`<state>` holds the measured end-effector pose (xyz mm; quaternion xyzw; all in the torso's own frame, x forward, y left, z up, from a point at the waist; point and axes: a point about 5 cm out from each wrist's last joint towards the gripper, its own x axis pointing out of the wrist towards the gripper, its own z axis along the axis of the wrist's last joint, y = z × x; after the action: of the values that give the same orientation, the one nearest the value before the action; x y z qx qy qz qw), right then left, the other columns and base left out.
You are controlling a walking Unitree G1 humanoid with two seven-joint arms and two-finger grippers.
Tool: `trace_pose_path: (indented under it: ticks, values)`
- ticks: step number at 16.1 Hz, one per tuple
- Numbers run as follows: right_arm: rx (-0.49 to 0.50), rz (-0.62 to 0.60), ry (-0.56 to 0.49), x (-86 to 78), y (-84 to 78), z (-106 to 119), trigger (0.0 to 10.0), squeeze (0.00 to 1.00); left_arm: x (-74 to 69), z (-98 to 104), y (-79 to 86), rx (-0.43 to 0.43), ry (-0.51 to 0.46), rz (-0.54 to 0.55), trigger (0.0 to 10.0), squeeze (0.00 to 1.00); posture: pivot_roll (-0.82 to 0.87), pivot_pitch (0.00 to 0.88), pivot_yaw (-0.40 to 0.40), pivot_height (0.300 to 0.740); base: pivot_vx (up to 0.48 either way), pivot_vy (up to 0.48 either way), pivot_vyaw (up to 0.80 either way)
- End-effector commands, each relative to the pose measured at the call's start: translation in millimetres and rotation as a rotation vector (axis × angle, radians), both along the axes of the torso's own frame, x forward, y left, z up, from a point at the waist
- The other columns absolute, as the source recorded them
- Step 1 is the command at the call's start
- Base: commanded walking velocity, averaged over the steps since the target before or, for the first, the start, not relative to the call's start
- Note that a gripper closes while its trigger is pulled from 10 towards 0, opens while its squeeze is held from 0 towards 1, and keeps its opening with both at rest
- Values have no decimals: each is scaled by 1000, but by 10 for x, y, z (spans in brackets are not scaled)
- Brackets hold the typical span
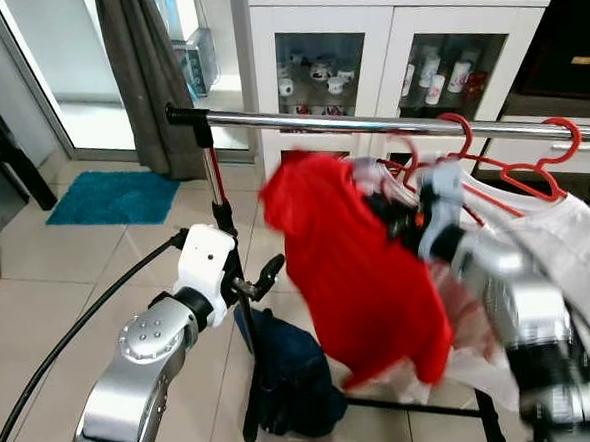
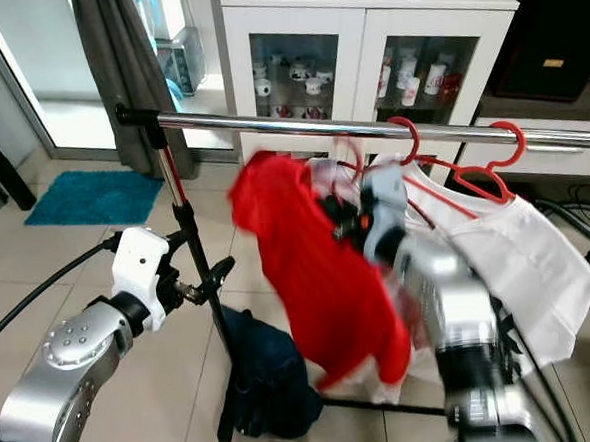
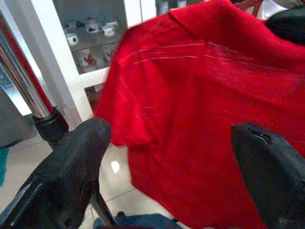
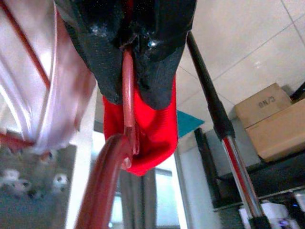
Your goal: Hang hanger
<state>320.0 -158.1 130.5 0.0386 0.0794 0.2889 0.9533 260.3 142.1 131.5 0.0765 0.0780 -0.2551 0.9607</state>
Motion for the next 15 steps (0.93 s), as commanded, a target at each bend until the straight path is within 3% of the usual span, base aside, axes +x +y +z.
trace_pose_path:
  ticks: [1, 5, 7, 10, 15]
  values:
    - [0, -16, -79, 14, -3, 191, 0, 0, -5, -25, 15, 2, 3, 20, 10000, 0, -62, 0, -1, 740, 0, 0, 0]
    - [9, -98, -78, -181, -50, 138, 0, 0, -45, -60, -22, -1, 17, 22, 10000, 0, -55, 0, 2, 740, 0, 0, 0]
    - [-39, -139, -37, -295, -38, 14, 0, 0, -33, -59, -10, 8, 19, 19, 10000, 0, -50, 0, 14, 740, 0, 0, 0]
    - [-89, -163, -16, -393, -5, -57, 0, 0, -29, -56, -3, 12, 18, 19, 10000, 0, -53, 0, 16, 740, 0, 0, 0]
    - [-66, -153, -26, -453, 31, -33, 0, 0, -22, -53, -12, 10, 14, 24, 10000, 0, -57, 0, 12, 740, -98, 0, 0]
